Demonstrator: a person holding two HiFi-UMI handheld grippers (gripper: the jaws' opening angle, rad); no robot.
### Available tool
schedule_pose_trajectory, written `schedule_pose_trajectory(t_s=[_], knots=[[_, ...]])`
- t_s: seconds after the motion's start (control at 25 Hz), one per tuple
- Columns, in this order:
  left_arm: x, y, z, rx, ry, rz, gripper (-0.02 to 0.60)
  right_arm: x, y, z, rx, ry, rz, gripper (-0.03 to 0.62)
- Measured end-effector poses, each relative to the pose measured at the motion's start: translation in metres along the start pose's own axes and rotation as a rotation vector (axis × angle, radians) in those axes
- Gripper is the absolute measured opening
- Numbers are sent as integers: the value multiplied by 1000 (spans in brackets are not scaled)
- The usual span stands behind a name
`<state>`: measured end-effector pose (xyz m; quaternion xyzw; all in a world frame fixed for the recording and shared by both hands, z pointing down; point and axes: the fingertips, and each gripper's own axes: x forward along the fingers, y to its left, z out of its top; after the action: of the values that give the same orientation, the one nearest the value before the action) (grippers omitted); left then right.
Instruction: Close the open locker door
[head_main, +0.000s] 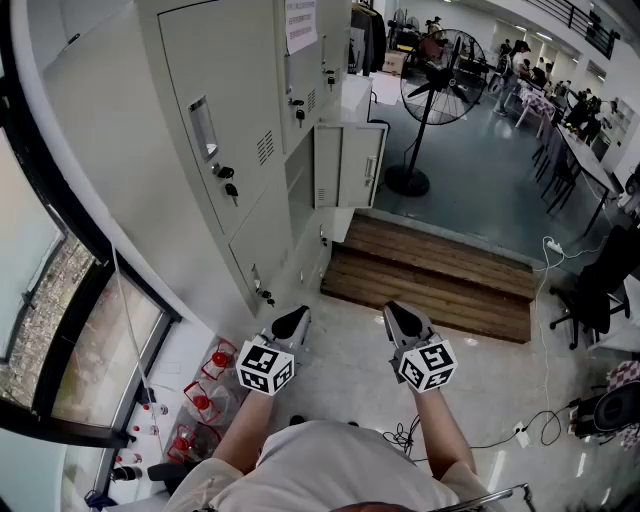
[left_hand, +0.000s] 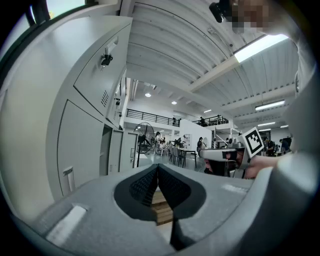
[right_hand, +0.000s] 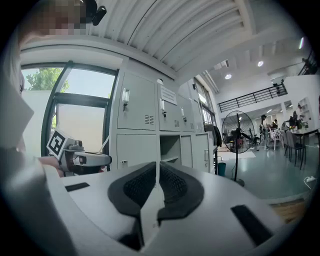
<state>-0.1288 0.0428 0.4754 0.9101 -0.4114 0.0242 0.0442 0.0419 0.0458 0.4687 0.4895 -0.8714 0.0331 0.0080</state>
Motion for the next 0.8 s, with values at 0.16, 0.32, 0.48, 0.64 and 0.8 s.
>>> schedule_pose_trajectory(t_s=[0.16,0.32,0.48,0.64,0.8], knots=[[-1,0,-2,-2,4,-2,15,0,2,0,-2,-1,1,25],[-2,0,-2,-2,5,-1,15,-1,3,0,0,-2,0,25],[-4,-2,-4,-3,8,-2,15,-2,5,0,8,-7,5,23],[-6,-2,-3,-2,5,2,15,-2,9,1,15,-9,13,23],[-9,-2,-4,-5,10,8,15,-3,10,-1,23,-6,10,25]])
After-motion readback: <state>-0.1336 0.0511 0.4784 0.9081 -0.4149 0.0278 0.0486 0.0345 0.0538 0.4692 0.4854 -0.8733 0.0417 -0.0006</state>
